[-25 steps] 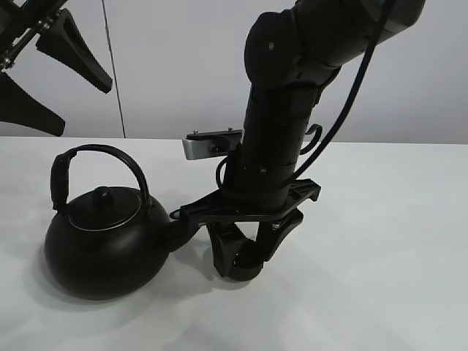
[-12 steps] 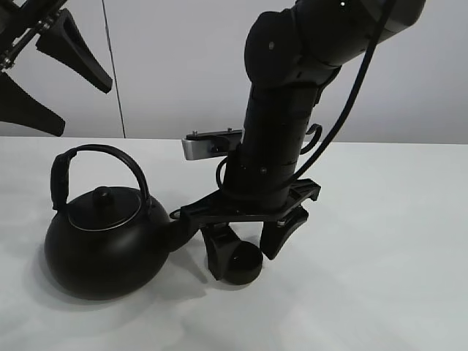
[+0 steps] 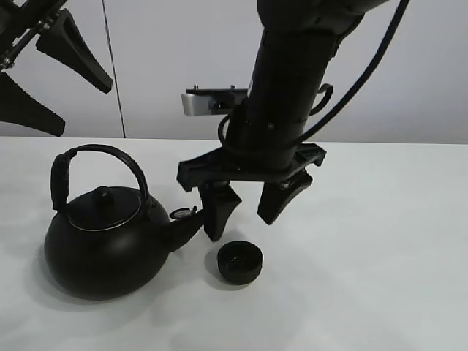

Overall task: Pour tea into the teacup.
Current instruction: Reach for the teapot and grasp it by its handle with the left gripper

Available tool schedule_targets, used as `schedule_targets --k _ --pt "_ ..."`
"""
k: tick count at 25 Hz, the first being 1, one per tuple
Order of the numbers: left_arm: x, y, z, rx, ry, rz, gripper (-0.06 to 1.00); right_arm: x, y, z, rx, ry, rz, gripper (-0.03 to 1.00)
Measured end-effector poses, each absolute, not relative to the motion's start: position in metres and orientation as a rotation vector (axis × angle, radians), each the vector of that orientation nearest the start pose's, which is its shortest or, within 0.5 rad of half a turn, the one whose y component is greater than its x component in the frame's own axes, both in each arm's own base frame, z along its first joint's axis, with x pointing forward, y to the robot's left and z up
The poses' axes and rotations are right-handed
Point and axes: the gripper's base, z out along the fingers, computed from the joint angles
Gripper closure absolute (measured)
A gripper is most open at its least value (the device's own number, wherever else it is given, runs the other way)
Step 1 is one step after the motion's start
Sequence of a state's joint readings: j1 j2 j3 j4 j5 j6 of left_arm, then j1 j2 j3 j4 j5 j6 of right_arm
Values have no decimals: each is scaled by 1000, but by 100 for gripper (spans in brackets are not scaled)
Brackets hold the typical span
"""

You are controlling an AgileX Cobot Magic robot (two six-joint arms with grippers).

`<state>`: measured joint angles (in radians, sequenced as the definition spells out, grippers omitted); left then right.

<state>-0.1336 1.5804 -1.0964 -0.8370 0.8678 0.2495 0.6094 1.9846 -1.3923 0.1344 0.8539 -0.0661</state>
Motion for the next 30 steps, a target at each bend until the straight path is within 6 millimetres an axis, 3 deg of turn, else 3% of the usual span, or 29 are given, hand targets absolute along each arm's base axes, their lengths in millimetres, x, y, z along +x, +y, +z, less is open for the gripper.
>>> schedule_targets --k 5,9,14,18,22,25,27,30 --pt "308 -93 263 -104 2649 -966 44 322 227 211 -836 2719 226 46" --pt "308 -93 263 -104 2649 -966 44 339 189 241 -683 2671 135 46" --pt "308 -93 263 -104 2649 -966 44 367 100 290 -392 2600 -11 46" --pt "308 -93 263 -104 2649 -966 44 365 13 320 -153 2569 -182 46" --pt "308 -93 263 -104 2649 -966 44 336 -61 350 45 2558 -327 46" --pt "308 -93 263 -104 2649 -966 44 304 -90 380 190 2481 -348 46" --pt "308 -93 263 -104 2649 -966 44 276 -92 406 240 2410 -344 46" --pt "308 -93 263 -104 2649 -966 44 230 -74 445 235 2284 -328 46"
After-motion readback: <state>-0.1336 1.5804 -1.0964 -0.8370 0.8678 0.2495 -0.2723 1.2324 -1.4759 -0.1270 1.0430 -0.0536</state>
